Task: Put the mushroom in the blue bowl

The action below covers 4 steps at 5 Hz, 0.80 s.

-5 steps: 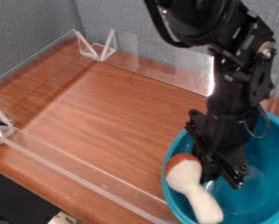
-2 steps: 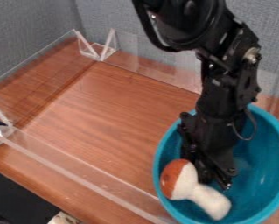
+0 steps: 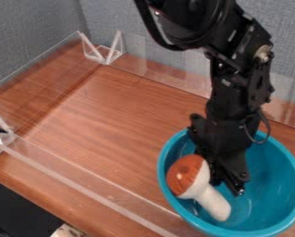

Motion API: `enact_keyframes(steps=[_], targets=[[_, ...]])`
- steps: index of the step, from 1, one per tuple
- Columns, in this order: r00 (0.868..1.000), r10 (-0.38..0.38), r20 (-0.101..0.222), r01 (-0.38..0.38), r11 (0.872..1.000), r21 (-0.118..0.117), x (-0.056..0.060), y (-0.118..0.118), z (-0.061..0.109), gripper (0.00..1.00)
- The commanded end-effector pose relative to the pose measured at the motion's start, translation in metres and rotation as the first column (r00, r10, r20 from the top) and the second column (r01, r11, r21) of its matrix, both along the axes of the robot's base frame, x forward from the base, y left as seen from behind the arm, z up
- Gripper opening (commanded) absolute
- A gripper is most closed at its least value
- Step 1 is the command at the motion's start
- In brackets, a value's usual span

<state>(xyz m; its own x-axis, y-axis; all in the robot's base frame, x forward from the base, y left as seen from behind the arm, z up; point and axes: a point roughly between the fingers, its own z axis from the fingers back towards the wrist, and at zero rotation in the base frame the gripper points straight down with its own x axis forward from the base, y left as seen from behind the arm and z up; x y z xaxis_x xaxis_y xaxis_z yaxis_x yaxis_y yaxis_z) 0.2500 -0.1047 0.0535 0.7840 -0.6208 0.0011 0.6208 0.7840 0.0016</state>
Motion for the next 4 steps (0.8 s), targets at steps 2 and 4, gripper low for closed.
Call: enact_keyframes(steps=[2,4], targets=[[0.997,-0.063,0.042,0.064,0.998,-0.004,0.009,-0.018,-0.003,0.00],[0.995,-0.082,0.059,0.081,0.997,0.008,0.013,-0.018,0.007,1.00]])
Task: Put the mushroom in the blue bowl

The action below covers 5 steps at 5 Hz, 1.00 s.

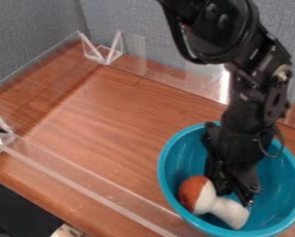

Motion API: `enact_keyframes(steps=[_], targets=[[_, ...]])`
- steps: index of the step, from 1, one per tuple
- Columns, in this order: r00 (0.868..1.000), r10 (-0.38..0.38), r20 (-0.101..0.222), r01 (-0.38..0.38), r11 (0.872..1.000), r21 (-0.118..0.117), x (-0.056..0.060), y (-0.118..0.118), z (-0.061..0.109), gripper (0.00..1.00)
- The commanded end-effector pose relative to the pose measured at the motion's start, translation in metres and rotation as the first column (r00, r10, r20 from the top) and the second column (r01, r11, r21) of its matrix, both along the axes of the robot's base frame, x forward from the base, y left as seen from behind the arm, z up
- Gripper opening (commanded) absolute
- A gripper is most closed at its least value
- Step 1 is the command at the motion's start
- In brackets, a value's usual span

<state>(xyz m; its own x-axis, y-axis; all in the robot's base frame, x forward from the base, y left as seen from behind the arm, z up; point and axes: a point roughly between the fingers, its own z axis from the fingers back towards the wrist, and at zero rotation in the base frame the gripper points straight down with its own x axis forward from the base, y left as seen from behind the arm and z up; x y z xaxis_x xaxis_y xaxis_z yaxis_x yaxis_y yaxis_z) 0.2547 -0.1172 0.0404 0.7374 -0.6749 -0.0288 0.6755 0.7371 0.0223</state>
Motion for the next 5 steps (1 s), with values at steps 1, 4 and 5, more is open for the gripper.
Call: enact_keyframes(steps=[1,4,5], targets=[[0.997,-0.017,0.075,0.018,1.000,-0.025,0.009,-0.003,0.028,1.00],[0.989,-0.017,0.146,0.020,1.000,-0.018,0.007,0.007,0.063,1.00],[0.989,-0.016,0.149,0.018,1.000,-0.017,0.006,0.007,0.063,1.00]])
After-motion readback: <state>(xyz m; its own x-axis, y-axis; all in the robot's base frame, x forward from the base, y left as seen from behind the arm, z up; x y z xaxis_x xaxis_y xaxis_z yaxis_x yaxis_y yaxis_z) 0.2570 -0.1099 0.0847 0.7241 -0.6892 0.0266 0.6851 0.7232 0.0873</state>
